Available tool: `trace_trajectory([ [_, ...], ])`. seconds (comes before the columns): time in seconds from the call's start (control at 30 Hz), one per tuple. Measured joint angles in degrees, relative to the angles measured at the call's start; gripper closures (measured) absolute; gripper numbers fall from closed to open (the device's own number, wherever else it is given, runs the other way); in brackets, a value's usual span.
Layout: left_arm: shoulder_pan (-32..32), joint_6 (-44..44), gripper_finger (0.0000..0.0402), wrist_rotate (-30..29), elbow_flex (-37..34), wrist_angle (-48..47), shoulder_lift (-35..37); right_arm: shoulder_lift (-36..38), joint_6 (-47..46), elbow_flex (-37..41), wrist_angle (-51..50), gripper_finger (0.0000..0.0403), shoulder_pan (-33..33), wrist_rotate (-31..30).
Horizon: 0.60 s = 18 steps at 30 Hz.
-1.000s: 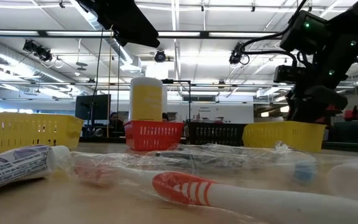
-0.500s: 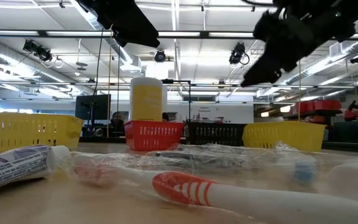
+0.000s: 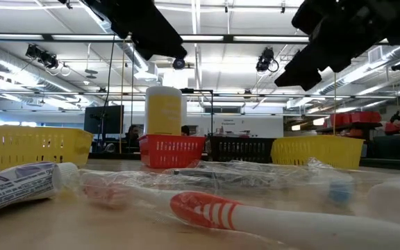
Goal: Pick & Place Travel size toiletries
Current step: Put the blue razor into the left yellow bin
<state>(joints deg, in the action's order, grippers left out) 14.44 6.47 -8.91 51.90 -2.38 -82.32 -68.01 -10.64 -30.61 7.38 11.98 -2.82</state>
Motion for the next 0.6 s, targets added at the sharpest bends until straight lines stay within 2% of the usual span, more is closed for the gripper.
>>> trace_trajectory([
  [0.17, -0.07, 0.76, 0.0237, -0.48, -0.06, 0.74, -1.43, -7.48, 3.86, 0.02, 8.76, 0.0214, 3.96, -0.38],
  [0.3, -0.07, 1.38, 0.0237, -0.65, -0.07, 1.09, -0.49, -14.63, 6.73, -0.34, 15.16, 0.0217, 5.83, -3.18],
  [0.47, -0.04, 1.06, 0.0237, -0.39, -0.04, 2.06, -0.16, -23.53, 11.70, -6.22, 15.57, 0.0215, 7.09, -3.23],
  [0.6, -0.04, 1.62, 0.0237, -0.41, -0.04, 2.36, -0.16, -29.60, 15.01, -13.30, 8.73, 0.0216, 7.35, -4.28],
])
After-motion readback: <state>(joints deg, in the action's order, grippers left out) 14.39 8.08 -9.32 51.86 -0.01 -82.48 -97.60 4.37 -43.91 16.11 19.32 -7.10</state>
